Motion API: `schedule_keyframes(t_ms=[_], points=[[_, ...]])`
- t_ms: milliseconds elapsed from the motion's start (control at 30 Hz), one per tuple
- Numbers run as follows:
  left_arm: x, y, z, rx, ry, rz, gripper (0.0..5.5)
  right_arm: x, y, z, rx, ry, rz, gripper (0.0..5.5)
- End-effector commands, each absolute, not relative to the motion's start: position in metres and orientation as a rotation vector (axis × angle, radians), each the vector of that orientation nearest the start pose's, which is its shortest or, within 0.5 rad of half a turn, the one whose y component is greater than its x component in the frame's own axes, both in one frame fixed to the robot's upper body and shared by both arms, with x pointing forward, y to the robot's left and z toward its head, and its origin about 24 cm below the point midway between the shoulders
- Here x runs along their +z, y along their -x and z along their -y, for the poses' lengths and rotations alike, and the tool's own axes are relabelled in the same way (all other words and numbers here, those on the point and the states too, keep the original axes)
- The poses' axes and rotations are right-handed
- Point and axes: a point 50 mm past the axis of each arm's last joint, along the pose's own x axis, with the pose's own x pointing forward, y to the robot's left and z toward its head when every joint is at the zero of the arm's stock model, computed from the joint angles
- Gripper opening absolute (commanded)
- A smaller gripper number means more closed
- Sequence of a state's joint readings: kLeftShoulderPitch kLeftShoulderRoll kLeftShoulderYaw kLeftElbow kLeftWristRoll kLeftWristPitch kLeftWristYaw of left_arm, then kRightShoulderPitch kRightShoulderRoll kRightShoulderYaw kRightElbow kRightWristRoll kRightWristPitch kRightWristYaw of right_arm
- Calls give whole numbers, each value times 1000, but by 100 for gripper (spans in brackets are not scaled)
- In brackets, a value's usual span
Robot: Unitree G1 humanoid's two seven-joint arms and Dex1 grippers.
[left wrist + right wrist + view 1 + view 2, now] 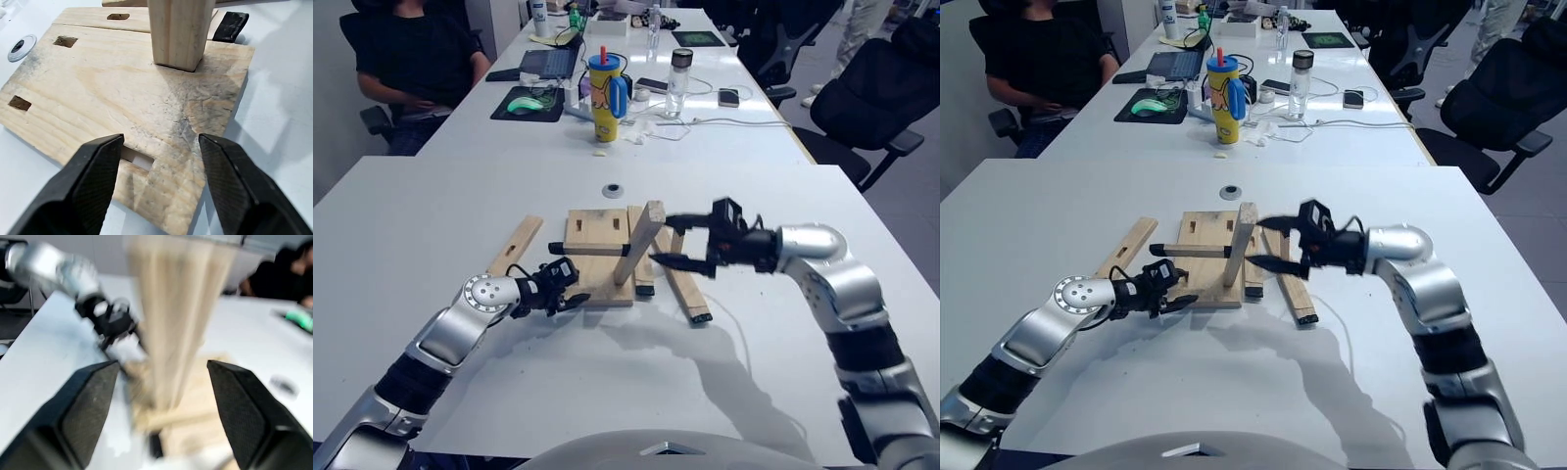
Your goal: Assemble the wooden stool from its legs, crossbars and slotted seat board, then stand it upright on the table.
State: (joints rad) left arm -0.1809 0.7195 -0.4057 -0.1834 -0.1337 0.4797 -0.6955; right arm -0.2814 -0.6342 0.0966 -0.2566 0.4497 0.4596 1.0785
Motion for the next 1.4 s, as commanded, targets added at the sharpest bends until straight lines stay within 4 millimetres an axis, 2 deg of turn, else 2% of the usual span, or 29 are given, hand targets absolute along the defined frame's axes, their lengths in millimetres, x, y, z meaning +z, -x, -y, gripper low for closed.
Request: schedule_keyframes(t_ms=[33,133,200,300,500,700,833,967,1167,1400], points=[[-45,-164,-198,-850,-515,-1136,283,125,-220,178,1154,168,-274,334],[-47,-162,-202,-793,-509,-1147,283,107,-217,171,970,100,-305,334],[-47,-161,-200,-789,-512,-1145,283,95,-217,153,836,-53,-345,334],[-47,-162,-199,-796,-519,-1141,283,72,-228,132,597,-122,-456,334],[-42,-173,-196,-835,-545,-1117,283,61,-240,104,455,-213,-521,334],[-36,-179,-194,-857,-553,-1109,283,53,-247,91,387,-203,-548,334],[-38,-172,-205,-836,-575,-1146,283,46,-250,87,385,-174,-580,334],[-39,-172,-204,-837,-574,-1142,283,34,-254,85,387,-120,-617,334],[-34,-182,-189,-836,-523,-1080,283,23,-254,85,405,76,-665,334],[-24,-194,-161,-795,-394,-976,283,29,-262,107,350,150,-620,334]])
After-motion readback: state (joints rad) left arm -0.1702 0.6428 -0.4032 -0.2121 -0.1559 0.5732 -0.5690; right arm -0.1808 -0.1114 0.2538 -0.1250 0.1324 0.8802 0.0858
